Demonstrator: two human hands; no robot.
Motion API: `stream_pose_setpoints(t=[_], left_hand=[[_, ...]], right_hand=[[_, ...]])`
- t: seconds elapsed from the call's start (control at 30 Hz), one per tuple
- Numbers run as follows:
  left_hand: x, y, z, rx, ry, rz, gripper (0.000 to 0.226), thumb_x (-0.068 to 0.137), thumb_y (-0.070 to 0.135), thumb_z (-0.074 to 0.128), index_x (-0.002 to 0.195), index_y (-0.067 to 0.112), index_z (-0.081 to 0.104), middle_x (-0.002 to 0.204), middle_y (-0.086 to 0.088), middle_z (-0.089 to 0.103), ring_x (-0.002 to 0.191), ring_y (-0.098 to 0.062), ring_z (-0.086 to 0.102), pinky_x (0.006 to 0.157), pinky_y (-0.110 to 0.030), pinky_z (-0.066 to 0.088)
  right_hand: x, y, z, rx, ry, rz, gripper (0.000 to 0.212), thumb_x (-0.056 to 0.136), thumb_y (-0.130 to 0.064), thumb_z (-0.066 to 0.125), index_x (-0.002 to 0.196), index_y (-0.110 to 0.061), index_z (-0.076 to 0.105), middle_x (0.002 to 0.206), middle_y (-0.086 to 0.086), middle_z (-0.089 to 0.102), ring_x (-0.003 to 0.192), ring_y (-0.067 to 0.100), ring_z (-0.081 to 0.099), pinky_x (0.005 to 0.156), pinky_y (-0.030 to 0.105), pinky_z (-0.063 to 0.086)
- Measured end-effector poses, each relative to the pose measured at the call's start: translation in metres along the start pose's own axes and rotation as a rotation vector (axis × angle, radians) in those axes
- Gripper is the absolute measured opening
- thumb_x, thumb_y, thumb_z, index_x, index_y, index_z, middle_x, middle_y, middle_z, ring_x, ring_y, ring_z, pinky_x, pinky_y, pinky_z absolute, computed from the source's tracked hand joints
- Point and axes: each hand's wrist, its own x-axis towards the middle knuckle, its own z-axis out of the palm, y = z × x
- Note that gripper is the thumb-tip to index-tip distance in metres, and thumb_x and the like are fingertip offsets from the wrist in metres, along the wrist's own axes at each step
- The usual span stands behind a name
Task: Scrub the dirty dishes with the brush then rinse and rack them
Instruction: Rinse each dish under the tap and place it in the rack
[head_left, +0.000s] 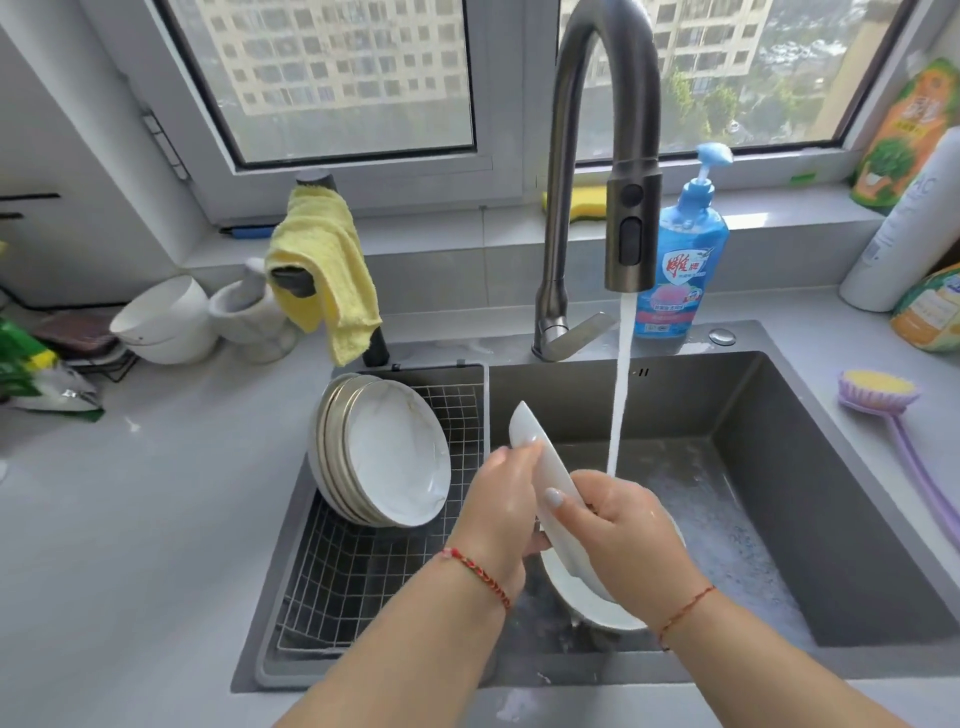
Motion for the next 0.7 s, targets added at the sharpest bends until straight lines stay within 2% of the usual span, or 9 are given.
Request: stream_pose_setpoints(t=[0.07, 0.13, 0.23, 0.3, 0.4, 0.47, 0.53, 0.6, 0.7], left_hand=[[-0.006, 0.005, -0.004, 0.027, -0.017, 0.072, 0.04, 0.104, 0.043, 0.039, 0.134, 0.021, 0.052, 0.12, -0.012, 0.065, 0.108, -0.027, 0.066, 0.085, -0.047, 0.059], [-0.012, 0.013, -0.01, 0.032, -0.017, 0.164, 0.04, 0.104, 0.044, 0.036, 0.135, 0.024, 0.051, 0.122, -0.01, 0.065, 0.109, -0.025, 0.065, 0.086, -0.045, 0.06], [-0.018, 0.029, -0.023, 0.023, 0.016, 0.289, 0.038, 0.106, 0.042, 0.033, 0.134, 0.025, 0.054, 0.12, -0.006, 0.067, 0.108, -0.021, 0.067, 0.085, -0.041, 0.06], [-0.022, 0.04, -0.036, -0.014, 0.046, 0.32, 0.033, 0.106, 0.038, 0.033, 0.123, 0.028, 0.059, 0.115, -0.005, 0.07, 0.104, -0.019, 0.068, 0.084, -0.038, 0.06], [-0.02, 0.048, -0.06, -0.052, 0.112, 0.306, 0.029, 0.106, 0.037, 0.034, 0.099, 0.031, 0.061, 0.105, -0.006, 0.071, 0.101, -0.018, 0.068, 0.084, -0.038, 0.058], [-0.01, 0.046, -0.078, -0.075, 0.2, 0.287, 0.026, 0.106, 0.037, 0.035, 0.097, 0.027, 0.059, 0.1, -0.001, 0.066, 0.096, -0.012, 0.064, 0.078, -0.031, 0.055], [0.001, 0.04, -0.094, -0.068, 0.282, 0.268, 0.024, 0.106, 0.037, 0.036, 0.099, 0.025, 0.056, 0.1, 0.003, 0.06, 0.096, -0.011, 0.059, 0.082, -0.032, 0.053], [0.012, 0.033, -0.109, -0.04, 0.341, 0.246, 0.026, 0.105, 0.038, 0.036, 0.089, 0.028, 0.053, 0.096, 0.003, 0.056, 0.092, -0.011, 0.055, 0.088, -0.035, 0.049], [0.023, 0.023, -0.128, -0.014, 0.393, 0.227, 0.03, 0.105, 0.037, 0.037, 0.078, 0.029, 0.048, 0.083, 0.007, 0.048, 0.074, -0.007, 0.047, 0.083, -0.034, 0.043]], right_hand=[[-0.001, -0.01, -0.002, 0.044, 0.044, -0.028, 0.033, 0.094, -0.039, 0.051, 0.069, -0.02, 0.062, 0.071, -0.009, 0.064, 0.072, 0.011, 0.059, 0.059, 0.032, 0.052], [-0.001, -0.024, -0.003, 0.111, 0.065, -0.075, 0.029, 0.094, -0.038, 0.051, 0.068, -0.031, 0.062, 0.073, -0.023, 0.064, 0.075, 0.0, 0.06, 0.057, 0.017, 0.05], [0.001, -0.05, -0.001, 0.23, 0.076, -0.122, 0.023, 0.092, -0.036, 0.053, 0.071, -0.036, 0.062, 0.075, -0.025, 0.066, 0.078, -0.001, 0.063, 0.056, 0.012, 0.049], [0.009, -0.062, 0.007, 0.261, 0.094, -0.133, 0.022, 0.091, -0.036, 0.053, 0.071, -0.034, 0.061, 0.076, -0.024, 0.064, 0.077, -0.004, 0.06, 0.054, 0.013, 0.049], [0.03, -0.072, 0.026, 0.317, 0.108, -0.095, 0.028, 0.095, -0.031, 0.053, 0.071, -0.017, 0.062, 0.069, -0.004, 0.06, 0.065, 0.007, 0.055, 0.054, 0.02, 0.047], [0.046, -0.076, 0.043, 0.365, 0.117, -0.065, 0.034, 0.095, -0.026, 0.054, 0.071, -0.001, 0.058, 0.061, 0.001, 0.049, 0.055, 0.008, 0.044, 0.052, 0.024, 0.039], [0.062, -0.077, 0.064, 0.42, 0.118, -0.016, 0.04, 0.095, -0.022, 0.054, 0.072, 0.01, 0.048, 0.064, 0.006, 0.042, 0.058, 0.013, 0.038, 0.054, 0.027, 0.033], [0.075, -0.076, 0.087, 0.435, 0.096, 0.046, 0.04, 0.095, -0.023, 0.053, 0.07, 0.008, 0.046, 0.064, 0.006, 0.04, 0.06, 0.016, 0.037, 0.057, 0.029, 0.033], [0.092, -0.071, 0.121, 0.34, 0.062, 0.107, 0.04, 0.096, -0.026, 0.049, 0.06, -0.009, 0.042, 0.061, 0.001, 0.041, 0.059, 0.017, 0.038, 0.059, 0.03, 0.033]])
